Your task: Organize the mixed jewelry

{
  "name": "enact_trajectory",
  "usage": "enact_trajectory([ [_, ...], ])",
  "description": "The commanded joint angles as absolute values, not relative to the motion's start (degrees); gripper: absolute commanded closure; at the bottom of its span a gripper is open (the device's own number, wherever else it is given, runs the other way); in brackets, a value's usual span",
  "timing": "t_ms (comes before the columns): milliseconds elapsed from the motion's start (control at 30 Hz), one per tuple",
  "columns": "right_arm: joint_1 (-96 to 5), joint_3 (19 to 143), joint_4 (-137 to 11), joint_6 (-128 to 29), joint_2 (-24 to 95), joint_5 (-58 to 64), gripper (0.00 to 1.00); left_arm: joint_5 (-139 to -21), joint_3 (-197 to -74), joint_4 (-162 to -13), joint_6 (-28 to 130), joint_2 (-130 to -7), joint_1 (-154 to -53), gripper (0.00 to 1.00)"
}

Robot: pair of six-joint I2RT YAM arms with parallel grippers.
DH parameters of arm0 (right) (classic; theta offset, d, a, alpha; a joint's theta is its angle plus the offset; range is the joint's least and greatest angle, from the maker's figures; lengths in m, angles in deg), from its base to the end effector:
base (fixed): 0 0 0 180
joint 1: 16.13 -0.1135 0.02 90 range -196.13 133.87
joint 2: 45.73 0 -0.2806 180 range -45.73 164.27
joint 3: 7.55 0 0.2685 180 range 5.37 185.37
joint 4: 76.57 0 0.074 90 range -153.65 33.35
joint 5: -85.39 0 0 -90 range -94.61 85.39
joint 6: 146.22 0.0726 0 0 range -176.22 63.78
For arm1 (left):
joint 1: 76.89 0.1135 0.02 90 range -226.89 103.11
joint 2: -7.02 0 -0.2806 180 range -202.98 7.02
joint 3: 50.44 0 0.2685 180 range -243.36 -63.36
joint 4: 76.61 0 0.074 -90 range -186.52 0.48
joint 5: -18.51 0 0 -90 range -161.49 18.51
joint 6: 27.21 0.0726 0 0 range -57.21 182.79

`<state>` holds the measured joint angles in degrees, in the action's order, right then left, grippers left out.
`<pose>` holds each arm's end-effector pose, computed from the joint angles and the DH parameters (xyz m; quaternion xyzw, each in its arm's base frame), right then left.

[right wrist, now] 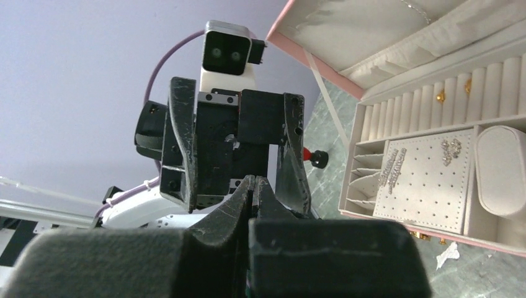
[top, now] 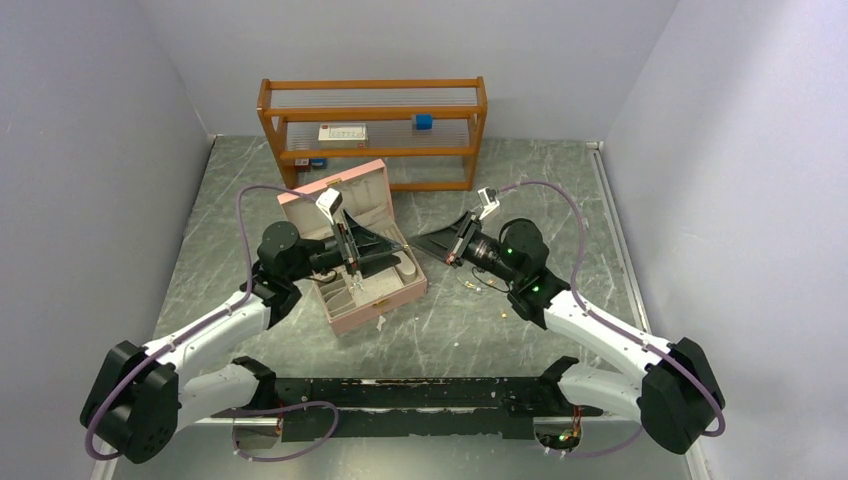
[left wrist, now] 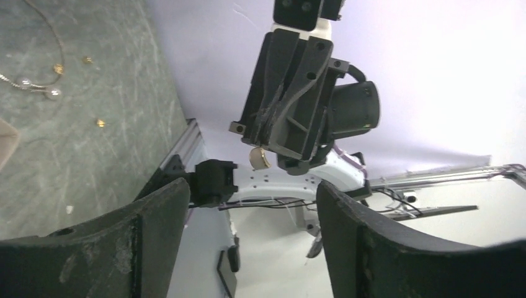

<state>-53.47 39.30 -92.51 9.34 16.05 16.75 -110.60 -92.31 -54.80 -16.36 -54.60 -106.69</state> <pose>0.2132 0.1959 0.2941 0.0397 0.7002 0.6291 0.3353 0.2112 -0.1737 0.2743 -0.0542 0.6951 -0.6870 0.2049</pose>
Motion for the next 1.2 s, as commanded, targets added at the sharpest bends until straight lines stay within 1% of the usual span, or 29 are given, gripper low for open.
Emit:
enact_trajectory([
  [0,-53.11,39.5,-97.27,8.32,16.72,18.74,1.0,-112.98,-91.56,-45.67,-22.56,-55.46,-107.38,0.23],
  [200,-53.13,41.02,-96.49,4.93,17.9,21.07,1.0,-113.46,-89.1,-34.26,-32.21,-59.18,-108.03,0.29],
  [333,-53.11,41.1,-97.62,4.35,18.09,22.04,1.0,-112.78,-88.48,-29.85,-34.98,-61.3,-108.58,0.37],
  [433,-53.11,41.01,-97.61,3.84,18.11,22.39,1.0,-112.13,-88.41,-29.25,-35.53,-62.02,-109.03,0.43],
  [800,-53.13,40.18,-98.35,3.84,17.73,22.16,1.0,-109.69,-87.18,-28.57,-35.76,-62.15,-109.68,0.57],
  [967,-53.09,39.9,-98.89,3.94,17.79,22.47,1.0,-109.52,-86.8,-27.49,-36.45,-62.73,-109.75,0.6],
  [1100,-53.05,39.82,-99.01,3.82,17.81,22.9,1.0,-109.39,-86.83,-27.03,-37.43,-63.41,-109.74,0.56],
  [1167,-53.09,39.73,-99.0,3.63,17.73,23.03,1.0,-109.39,-86.85,-25.95,-38.06,-63.88,-109.76,0.57],
])
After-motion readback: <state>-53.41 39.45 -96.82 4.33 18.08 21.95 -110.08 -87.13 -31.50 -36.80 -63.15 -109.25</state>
